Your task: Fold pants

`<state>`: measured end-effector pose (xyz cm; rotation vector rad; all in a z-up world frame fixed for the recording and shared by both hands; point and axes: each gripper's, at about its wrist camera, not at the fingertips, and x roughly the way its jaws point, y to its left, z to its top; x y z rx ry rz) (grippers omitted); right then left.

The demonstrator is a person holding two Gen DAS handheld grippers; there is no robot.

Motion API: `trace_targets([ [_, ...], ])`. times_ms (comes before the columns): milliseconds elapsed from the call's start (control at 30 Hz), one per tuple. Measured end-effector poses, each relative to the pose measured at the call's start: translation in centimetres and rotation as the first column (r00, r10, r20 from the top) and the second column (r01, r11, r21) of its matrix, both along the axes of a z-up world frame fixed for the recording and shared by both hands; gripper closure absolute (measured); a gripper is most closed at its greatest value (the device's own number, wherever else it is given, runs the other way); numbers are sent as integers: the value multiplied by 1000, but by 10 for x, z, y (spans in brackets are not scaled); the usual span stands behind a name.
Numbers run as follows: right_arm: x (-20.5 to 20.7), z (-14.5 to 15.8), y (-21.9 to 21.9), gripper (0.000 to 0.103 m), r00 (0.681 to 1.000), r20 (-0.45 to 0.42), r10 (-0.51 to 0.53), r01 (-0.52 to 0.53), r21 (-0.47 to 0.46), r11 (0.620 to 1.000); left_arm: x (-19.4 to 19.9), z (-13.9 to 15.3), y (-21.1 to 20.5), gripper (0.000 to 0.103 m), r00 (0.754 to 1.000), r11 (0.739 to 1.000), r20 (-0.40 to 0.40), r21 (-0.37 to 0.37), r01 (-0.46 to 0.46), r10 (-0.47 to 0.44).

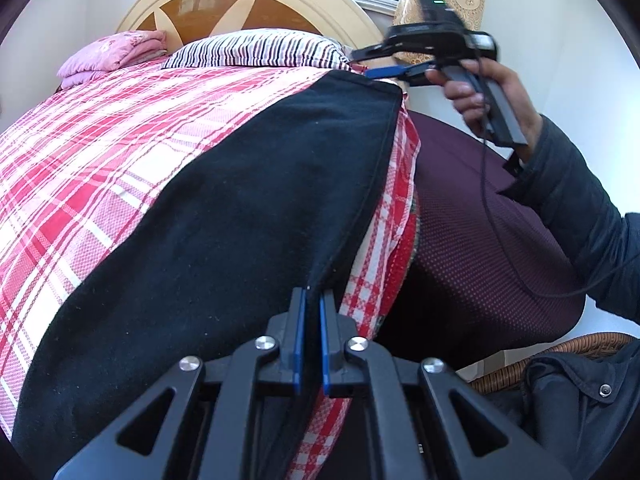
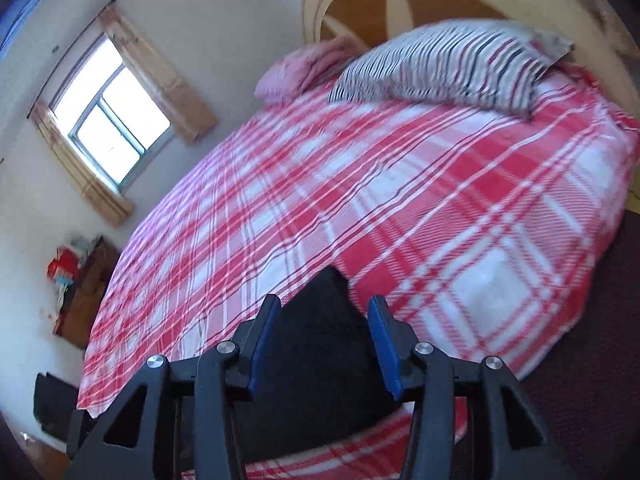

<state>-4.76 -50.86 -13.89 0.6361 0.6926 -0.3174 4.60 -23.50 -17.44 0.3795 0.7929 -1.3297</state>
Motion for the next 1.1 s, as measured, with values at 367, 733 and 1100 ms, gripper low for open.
trace_targets([
  [367,25,6,5,96,1000,-3,18,-18,-89,996,-16,0,-1,88,995,1000,96,22,14,-16],
  [733,-21,6,-11,60,990,-13,-139,134,-181,974,-42,12,6,59,965,998,253,18,60,-63],
  [1100,-26,-19,31,60,996,-38,76,-77,-27,997,7,1,33,41,976,986,156,51,-161,152],
])
